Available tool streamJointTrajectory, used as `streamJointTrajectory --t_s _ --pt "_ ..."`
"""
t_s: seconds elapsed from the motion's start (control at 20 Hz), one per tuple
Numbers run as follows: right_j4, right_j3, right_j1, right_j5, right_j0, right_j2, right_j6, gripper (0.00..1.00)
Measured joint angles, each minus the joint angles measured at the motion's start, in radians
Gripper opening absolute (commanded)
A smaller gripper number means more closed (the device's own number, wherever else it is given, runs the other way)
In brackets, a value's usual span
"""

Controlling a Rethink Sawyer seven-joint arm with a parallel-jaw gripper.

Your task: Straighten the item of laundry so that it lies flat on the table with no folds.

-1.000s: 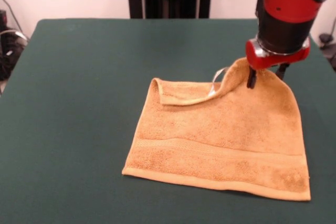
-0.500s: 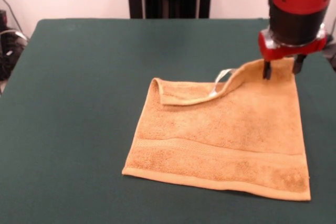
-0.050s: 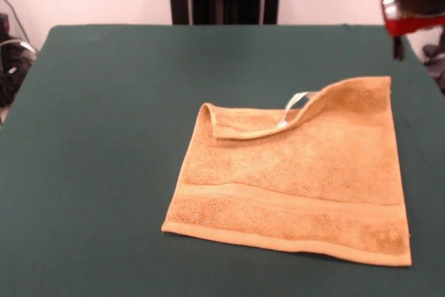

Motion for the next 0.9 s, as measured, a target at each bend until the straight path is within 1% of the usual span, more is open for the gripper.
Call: streamJointTrajectory --t_s 0.15,0.3,0.4,0.45,0.5,0.55,0.6,0.7,0.85,0.9 --pt "0.016 0.000 -0.012 0.028 0.011 0.001 0.039 1.00" --pt "-0.015 -0.007 -0.015 0.028 0.016 0.000 0.042 1.00" --pt "-0.060 -0.023 -0.013 0.024 0.016 -0.001 0.042 1.00" --pt "-0.117 -0.044 -0.008 0.015 0.015 -0.001 0.042 1.00" --pt "-0.151 -0.056 -0.004 0.006 0.013 -0.001 0.042 1.00" --pt "-0.164 -0.061 -0.002 0.002 0.012 -0.001 0.042 1.00" --pt "-0.204 -0.076 0.005 -0.015 0.006 -0.001 0.042 1.00" --pt "-0.237 -0.086 0.011 -0.031 -0.002 0.000 0.042 1.00" --pt "-0.308 -0.093 0.010 -0.066 -0.035 -0.001 0.042 1.00" --pt "-0.318 -0.093 0.009 -0.068 -0.041 -0.001 0.042 1.00"
